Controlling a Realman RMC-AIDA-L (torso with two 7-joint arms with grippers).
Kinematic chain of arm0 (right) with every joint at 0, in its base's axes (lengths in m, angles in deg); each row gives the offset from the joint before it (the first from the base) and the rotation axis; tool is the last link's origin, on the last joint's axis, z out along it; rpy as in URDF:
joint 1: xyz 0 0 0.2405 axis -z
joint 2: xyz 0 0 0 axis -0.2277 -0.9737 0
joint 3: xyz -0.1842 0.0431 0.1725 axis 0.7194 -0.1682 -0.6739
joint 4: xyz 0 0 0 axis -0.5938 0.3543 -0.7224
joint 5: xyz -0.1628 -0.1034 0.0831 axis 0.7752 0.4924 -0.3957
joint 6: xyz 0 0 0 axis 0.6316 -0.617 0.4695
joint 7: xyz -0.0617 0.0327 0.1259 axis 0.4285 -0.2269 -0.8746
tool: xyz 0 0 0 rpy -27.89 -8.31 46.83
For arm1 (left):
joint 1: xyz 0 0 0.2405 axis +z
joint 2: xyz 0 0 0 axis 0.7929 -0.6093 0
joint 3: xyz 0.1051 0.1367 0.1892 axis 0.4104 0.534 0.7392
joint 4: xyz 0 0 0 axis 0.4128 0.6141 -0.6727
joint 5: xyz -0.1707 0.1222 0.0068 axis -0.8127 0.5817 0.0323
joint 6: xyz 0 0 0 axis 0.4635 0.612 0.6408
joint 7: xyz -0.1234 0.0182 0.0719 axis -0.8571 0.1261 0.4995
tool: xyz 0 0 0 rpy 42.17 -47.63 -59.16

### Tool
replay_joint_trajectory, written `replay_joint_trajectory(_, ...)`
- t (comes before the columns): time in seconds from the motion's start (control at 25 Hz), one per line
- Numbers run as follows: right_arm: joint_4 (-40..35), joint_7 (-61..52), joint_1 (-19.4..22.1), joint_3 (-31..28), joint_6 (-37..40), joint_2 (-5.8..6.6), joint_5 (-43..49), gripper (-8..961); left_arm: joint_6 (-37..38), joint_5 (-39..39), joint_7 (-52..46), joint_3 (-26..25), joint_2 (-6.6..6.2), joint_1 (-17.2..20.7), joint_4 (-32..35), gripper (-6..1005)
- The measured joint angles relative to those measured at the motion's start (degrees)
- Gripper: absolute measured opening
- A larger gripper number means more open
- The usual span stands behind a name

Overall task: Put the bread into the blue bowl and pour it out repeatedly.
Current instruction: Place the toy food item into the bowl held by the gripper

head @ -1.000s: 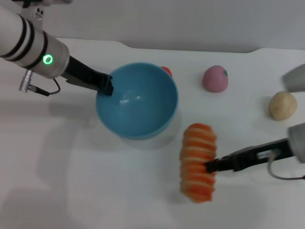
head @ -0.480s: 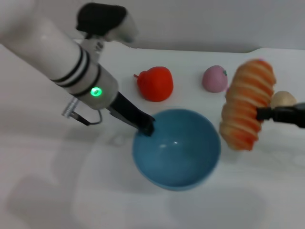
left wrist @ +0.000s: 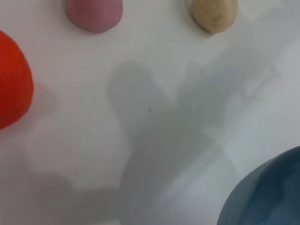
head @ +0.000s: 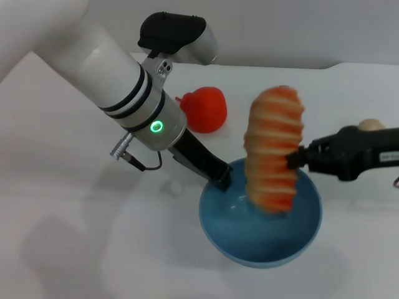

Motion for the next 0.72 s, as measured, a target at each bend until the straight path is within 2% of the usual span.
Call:
replay_joint_trajectory(0.2,0.36,-0.51,-0.23,2.87,-2.16,-0.07,3.06,112,-0.17,-0.03,-0.07,-0.46,-0.1,-0.03,-0.07,21)
replay_joint_trajectory(0.44,-0.21,-0.6,0.77,1.69,-1.37,-0.08,2.93,138,-1.92,0.02,-0.2,-0.88,-0.23,-0.18,-0.35,20)
replay_joint_trajectory(0.56,-0.33,-1.18,1.28,-0.9,-1.12,-0.04,2.72,347,-3.19,0.21,-0.22,-0.88,-0.26,-0.4,-0.45,20)
replay_joint_trajectory(0.64,-0.17,-2.28,1.89,-4.53,-1.27,-0.08,2.29,384,-3.91,0.26,-0.22,-0.88,-0.26,-0.54,-0.54,20)
replay_joint_trajectory(0.68,0.43,-3.26,2.9,-9.7,-1.61,0.0,1.4,403,-4.37,0.27,-0.22,-0.88,-0.26,-0.61,-0.6,20)
replay_joint_trajectory(0.72,0.43,-3.26,2.9,-9.7,-1.61,0.0,1.4,422,-5.0,0.33,-0.1,-0.88,-0.27,-0.63,-0.67,20)
